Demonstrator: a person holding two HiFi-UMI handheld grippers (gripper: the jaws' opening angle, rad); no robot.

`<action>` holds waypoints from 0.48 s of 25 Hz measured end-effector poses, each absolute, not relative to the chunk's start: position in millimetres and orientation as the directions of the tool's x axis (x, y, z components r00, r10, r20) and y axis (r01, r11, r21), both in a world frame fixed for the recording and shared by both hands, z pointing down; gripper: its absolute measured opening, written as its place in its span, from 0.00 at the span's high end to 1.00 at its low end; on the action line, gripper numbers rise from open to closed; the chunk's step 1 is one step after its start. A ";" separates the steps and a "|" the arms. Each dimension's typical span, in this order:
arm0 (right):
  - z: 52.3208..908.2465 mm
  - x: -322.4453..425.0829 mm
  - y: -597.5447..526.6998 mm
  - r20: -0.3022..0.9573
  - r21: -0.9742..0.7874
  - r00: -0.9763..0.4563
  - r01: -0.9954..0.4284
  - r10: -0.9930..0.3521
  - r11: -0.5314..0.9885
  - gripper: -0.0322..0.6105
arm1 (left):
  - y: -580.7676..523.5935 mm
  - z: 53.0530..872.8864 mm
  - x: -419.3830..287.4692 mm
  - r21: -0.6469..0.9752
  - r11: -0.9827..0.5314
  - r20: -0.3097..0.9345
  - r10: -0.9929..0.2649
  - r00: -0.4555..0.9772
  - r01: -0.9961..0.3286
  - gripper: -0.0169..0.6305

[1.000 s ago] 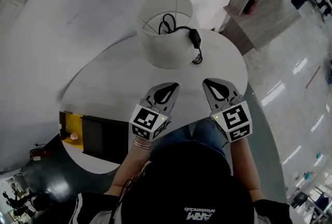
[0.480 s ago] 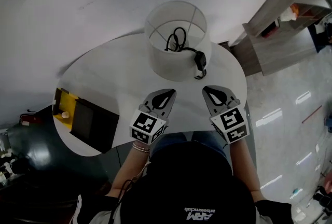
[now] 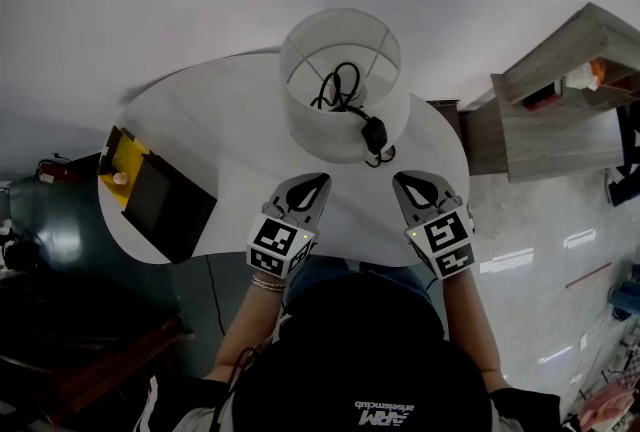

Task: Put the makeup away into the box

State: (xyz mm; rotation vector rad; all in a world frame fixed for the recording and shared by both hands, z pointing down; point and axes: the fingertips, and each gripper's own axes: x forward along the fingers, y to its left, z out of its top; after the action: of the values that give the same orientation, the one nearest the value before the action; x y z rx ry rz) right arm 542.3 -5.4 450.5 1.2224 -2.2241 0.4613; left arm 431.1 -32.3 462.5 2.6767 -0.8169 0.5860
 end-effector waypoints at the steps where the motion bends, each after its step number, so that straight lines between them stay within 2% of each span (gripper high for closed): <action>1: 451.9 545.0 -5.4 0.618 -0.033 -0.437 -0.845 -0.653 0.534 0.91 | -31.1 463.6 431.7 0.144 -0.792 0.460 -0.477 0.749 -0.593 0.95; 12: 476.6 563.0 -8.3 0.641 -0.055 -0.477 -0.810 -0.601 0.584 0.91 | -19.6 479.9 445.0 0.147 -0.718 0.481 -0.549 0.684 -0.680 0.95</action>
State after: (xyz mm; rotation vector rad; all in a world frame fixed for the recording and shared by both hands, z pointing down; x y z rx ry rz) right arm 563.0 -8.3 476.6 1.1189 -2.2399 0.4763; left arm 445.0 -19.6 479.9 2.5836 -0.9719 0.5897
